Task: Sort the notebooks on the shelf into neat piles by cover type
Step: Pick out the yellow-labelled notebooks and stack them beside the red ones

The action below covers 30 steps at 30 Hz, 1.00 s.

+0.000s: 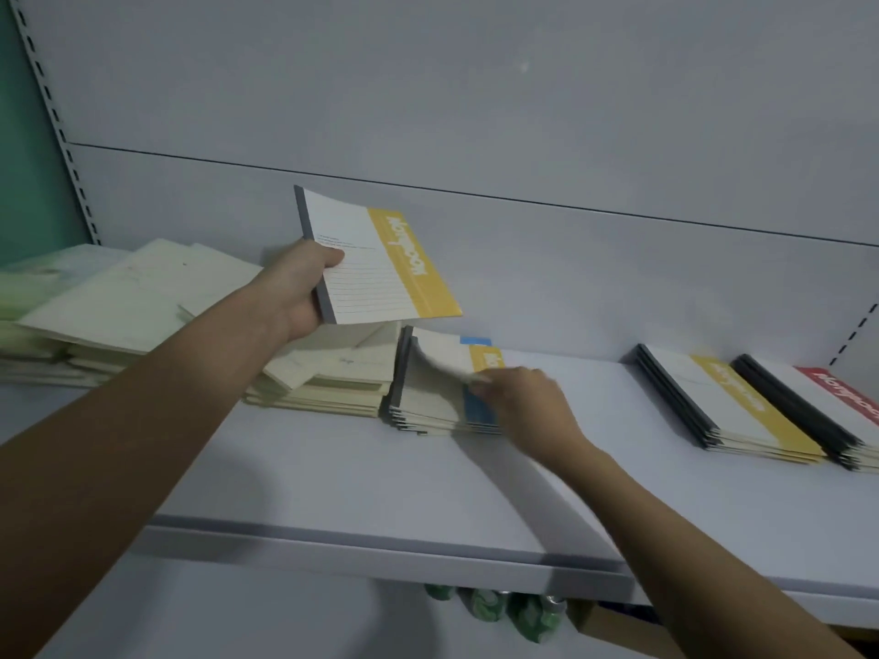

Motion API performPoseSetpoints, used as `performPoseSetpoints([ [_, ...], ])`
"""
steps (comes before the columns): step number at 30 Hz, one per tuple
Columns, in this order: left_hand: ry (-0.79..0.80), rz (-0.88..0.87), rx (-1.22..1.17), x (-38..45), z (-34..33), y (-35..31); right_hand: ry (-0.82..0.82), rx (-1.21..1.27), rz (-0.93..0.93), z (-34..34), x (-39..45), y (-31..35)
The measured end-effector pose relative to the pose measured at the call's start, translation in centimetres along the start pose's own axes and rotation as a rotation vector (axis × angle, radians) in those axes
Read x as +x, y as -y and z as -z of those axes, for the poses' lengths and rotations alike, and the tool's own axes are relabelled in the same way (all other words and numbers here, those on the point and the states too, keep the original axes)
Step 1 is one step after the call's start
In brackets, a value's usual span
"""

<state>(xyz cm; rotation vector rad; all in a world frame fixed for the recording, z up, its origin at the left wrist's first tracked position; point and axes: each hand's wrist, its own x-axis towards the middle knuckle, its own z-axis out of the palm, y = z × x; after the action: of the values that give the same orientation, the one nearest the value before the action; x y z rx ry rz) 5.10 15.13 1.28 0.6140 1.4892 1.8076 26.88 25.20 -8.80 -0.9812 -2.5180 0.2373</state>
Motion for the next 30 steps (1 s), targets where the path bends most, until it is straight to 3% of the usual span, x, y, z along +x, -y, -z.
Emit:
performPoseSetpoints([
  [4,0.007,0.012,0.044,0.2,0.6,0.0,-0.348,0.275,-0.18,3.7,1.6,-0.5],
  [8,0.045,0.042,0.053,-0.2,-0.3,1.0,-0.533,0.211,-0.11,6.5,2.6,1.4],
  [11,0.134,0.104,0.048,-0.8,-2.0,2.1,-0.496,0.066,0.013,6.7,2.1,3.8],
  [15,0.306,0.187,0.003,-1.1,-4.8,2.8,-0.252,-0.209,0.07,6.0,0.5,4.4],
  [20,0.301,0.164,0.049,-1.2,-7.8,3.7,0.108,0.322,-0.031,7.7,-2.0,1.7],
  [24,0.302,0.136,0.082,-1.8,-11.3,5.1,-0.146,0.314,-0.333,8.7,-2.6,-2.5],
  [28,0.295,0.076,0.156,-2.2,-16.2,7.7,-0.2,0.789,-0.622,8.6,-3.3,-7.4],
  [30,0.339,0.115,0.186,-2.4,-19.1,9.6,-0.257,0.836,-0.657,8.7,-4.1,-10.5],
])
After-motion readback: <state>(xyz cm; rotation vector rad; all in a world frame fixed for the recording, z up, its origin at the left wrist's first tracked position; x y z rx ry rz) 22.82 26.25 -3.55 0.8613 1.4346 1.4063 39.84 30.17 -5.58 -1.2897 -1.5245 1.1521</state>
